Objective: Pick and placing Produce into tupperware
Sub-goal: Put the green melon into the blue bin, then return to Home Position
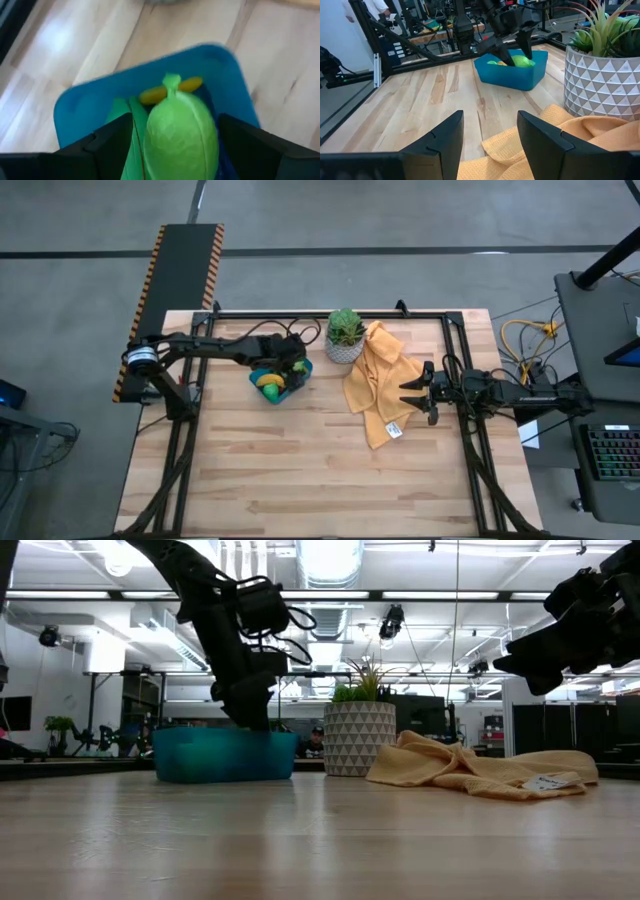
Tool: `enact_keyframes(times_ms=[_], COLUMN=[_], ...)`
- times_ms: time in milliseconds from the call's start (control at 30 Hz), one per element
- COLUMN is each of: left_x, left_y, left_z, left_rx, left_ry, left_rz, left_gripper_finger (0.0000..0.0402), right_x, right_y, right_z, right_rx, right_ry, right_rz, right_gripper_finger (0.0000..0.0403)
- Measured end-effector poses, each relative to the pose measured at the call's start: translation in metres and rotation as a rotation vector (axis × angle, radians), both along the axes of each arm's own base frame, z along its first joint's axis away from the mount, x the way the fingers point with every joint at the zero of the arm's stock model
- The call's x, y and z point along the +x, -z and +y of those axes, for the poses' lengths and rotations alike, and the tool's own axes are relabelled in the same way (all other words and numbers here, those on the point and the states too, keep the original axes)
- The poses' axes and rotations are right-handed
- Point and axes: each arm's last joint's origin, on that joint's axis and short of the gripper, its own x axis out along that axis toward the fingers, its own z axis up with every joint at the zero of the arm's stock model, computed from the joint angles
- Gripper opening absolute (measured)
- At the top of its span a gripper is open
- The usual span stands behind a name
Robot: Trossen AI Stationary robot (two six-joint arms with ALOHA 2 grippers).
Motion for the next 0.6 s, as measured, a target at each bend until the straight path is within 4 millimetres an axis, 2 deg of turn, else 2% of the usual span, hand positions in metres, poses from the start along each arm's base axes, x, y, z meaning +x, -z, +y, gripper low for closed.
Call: enact_keyframes(times_ms=[133, 300, 467, 600], left_x=[0.006, 0.018, 0.024, 0.02], left_y=[-0.009, -0.038, -0.074, -0.101], left_z=[-0.005, -0.023, -0.053, -0.083], left_rx=[0.012, 0.048, 0.116, 0.167], left_ry=[0.041, 0.164, 0.329, 0.446], left_rz=[-0.087, -0.324, -0.565, -0.709], left_gripper_finger=[0.0278, 0.0278, 0.0279, 0.0279], right_x=[0.0, 0.0, 0.0, 0.0], right_y=[0.0, 0.0, 0.0, 0.001], right_z=[0.0, 0.0, 0.0, 0.0], right_rx=[-0.002, -0.005, -0.004, -0.004], right_ry=[0.0, -0.001, 0.0, 0.0], right_rz=[0.0, 0.0, 0.002, 0.008], right_gripper_finger=[0.0178, 0.0178, 0.0178, 0.0178])
